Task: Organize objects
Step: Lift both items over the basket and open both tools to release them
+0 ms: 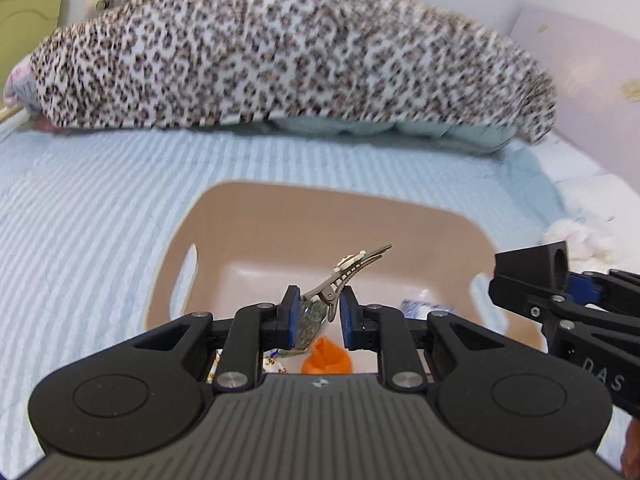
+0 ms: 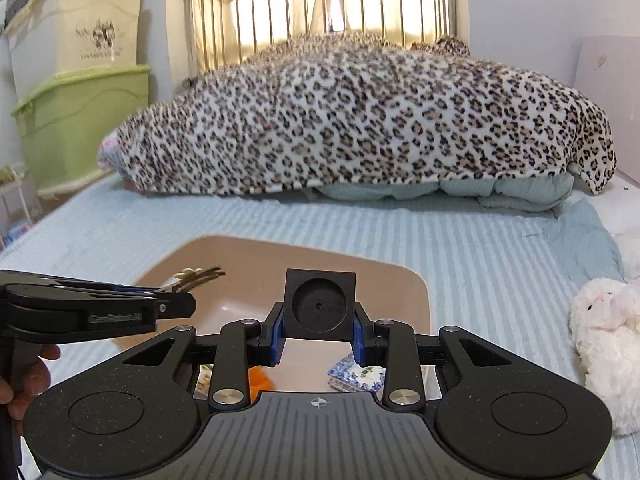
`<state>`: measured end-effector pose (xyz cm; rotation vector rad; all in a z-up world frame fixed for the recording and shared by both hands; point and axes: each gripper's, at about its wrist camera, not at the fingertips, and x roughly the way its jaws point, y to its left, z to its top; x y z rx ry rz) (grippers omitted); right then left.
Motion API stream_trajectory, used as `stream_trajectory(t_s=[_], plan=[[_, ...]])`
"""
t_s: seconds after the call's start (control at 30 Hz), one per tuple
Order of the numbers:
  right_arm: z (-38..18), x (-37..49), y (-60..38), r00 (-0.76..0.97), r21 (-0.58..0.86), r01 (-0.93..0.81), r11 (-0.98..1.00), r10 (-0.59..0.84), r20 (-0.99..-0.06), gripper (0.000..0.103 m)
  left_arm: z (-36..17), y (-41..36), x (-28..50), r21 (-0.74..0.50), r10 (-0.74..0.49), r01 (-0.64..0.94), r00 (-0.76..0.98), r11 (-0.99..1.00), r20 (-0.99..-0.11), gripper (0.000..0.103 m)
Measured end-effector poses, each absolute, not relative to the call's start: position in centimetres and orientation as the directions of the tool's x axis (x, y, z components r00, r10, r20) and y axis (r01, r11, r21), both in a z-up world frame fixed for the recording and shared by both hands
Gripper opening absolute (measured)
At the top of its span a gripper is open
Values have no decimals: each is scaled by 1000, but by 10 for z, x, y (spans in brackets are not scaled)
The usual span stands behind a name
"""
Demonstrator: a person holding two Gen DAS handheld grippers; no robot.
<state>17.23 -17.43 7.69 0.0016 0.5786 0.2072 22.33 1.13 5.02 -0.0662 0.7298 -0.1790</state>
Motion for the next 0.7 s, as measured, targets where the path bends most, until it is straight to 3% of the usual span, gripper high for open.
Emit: stream_trajectory(t_s=[0.37, 0.43, 0.5, 0.57, 0.7], plan=[[18, 208, -171, 707, 29, -179, 983, 149, -691, 29, 4, -1, 243, -25, -106, 136, 631, 990, -769, 23], [16, 206, -173, 704, 33, -181, 983, 153, -694, 39, 7, -3, 241, -25, -107, 138, 632, 990, -767, 27], [18, 204, -175, 709, 36, -185, 982, 159, -687, 45, 12, -4, 237, -37, -120, 143, 635, 989, -763, 51], [25, 198, -178, 720, 39, -184, 982, 162, -675, 58, 21, -6, 231, -30, -117, 142, 657, 989, -744, 64], [42, 185, -184, 743, 31, -189, 981, 164, -649, 71, 39, -12, 216, -3, -114, 160, 688, 987, -716, 70]])
